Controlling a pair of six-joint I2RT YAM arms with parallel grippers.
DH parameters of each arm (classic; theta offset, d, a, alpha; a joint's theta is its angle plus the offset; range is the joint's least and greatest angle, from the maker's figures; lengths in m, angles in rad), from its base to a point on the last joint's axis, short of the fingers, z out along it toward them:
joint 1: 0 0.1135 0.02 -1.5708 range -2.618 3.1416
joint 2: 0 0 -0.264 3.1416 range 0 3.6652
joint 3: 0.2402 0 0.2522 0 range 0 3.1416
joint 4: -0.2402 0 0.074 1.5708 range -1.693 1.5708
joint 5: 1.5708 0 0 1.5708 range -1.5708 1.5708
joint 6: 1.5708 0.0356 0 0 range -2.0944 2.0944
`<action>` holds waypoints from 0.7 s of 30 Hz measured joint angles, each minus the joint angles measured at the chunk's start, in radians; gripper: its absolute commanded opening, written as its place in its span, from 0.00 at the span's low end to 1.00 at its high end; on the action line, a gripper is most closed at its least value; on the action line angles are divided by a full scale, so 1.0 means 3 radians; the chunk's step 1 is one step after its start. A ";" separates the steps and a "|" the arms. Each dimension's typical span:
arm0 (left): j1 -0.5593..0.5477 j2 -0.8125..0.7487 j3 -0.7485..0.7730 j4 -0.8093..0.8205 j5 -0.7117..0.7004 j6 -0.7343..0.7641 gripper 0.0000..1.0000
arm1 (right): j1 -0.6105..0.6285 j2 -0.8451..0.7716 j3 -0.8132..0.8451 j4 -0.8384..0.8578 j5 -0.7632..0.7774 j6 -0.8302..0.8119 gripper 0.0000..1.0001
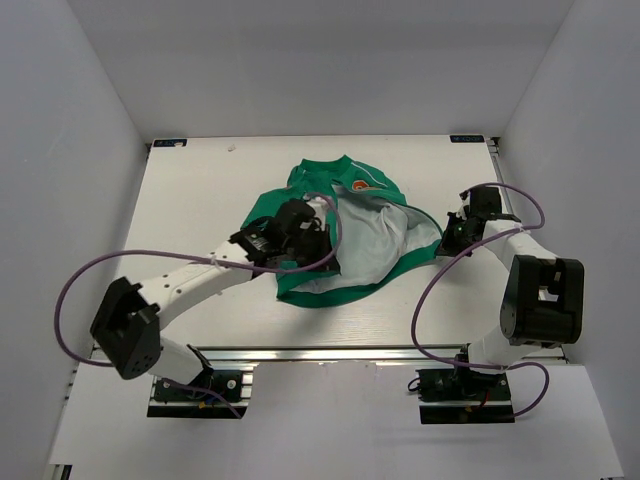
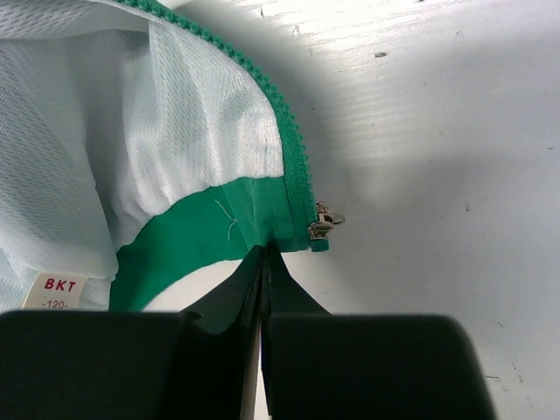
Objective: Zip up the jacket
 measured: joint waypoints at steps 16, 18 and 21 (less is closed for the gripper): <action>-0.0201 0.0937 0.0502 -0.0498 0.0468 0.0385 0.98 | 0.0112 -0.0738 0.0000 -0.0347 -0.0146 0.0029 0.00; -0.0104 0.0792 0.0557 -0.0498 0.0468 0.0395 0.98 | 0.0362 -0.0875 0.0015 -0.0462 0.0055 0.0041 0.00; 0.0223 0.0523 0.0532 -0.0488 0.0460 0.0351 0.98 | 0.1055 -0.0998 0.0034 -0.0594 0.0375 0.0072 0.00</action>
